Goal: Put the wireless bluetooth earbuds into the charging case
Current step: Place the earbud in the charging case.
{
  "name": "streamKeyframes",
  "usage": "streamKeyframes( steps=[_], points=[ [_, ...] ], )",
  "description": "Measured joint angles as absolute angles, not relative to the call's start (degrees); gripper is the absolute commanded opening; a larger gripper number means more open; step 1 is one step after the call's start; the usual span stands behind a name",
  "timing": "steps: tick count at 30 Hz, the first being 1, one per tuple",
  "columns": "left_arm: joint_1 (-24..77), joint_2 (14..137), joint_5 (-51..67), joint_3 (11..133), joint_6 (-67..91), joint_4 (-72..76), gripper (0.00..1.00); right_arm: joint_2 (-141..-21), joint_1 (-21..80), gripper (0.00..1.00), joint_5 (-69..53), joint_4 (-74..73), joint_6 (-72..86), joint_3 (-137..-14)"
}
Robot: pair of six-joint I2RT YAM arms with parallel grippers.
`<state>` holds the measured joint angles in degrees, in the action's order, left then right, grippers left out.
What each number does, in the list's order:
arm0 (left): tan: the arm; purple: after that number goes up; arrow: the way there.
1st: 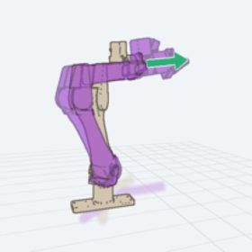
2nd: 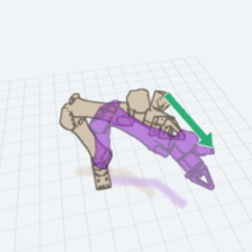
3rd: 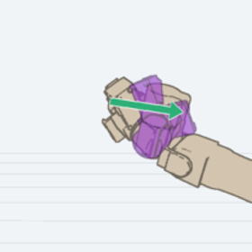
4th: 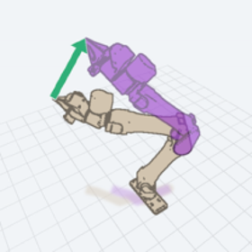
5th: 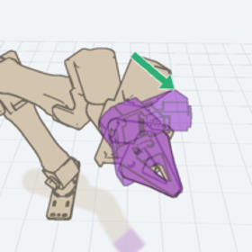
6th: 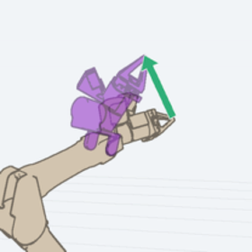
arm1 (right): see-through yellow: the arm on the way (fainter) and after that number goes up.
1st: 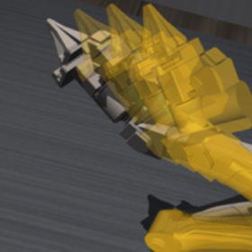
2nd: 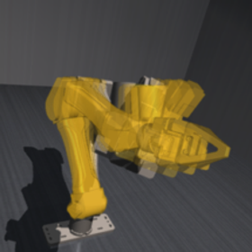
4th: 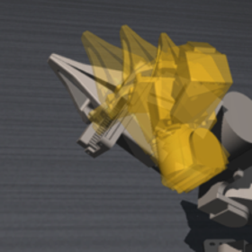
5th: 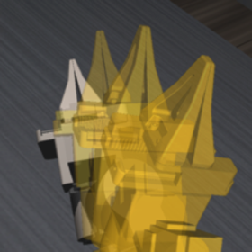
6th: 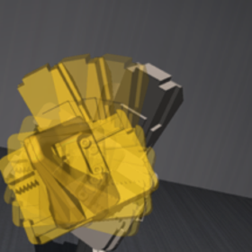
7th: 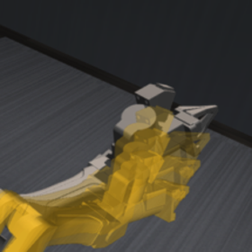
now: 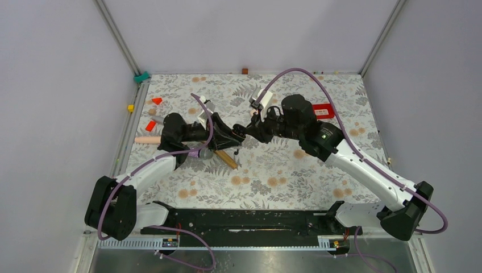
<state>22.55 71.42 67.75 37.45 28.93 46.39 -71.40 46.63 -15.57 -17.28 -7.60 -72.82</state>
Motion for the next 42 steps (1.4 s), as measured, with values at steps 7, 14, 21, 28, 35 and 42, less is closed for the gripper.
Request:
streamKeyframes(
  steps=[7,14,21,28,35,42],
  points=[
    [22.5,71.5,67.7,37.5,29.9,47.6,0.00,-70.5,46.9,0.25,-14.4,-17.3,-7.9,-72.6],
    [22.5,71.8,67.7,37.5,29.9,47.6,0.00,-70.8,47.3,0.24,-14.2,-17.2,-7.9,-72.5],
    [22.5,72.2,67.7,37.5,29.9,46.4,0.00,-71.5,47.7,0.23,-14.0,-16.9,-8.2,-72.5],
    [21.9,72.6,67.7,37.5,31.1,46.5,0.00,-71.5,47.7,0.22,-14.1,-17.4,-9.5,-72.5],
    [20.6,73.0,67.1,37.5,33.1,47.7,0.00,-71.6,47.7,0.23,-13.4,-17.4,-9.6,-72.5],
    [20.9,73.2,67.4,36.9,32.2,47.5,0.00,-72.4,47.9,0.23,-12.9,-17.2,-8.5,-72.5]
  ],
)
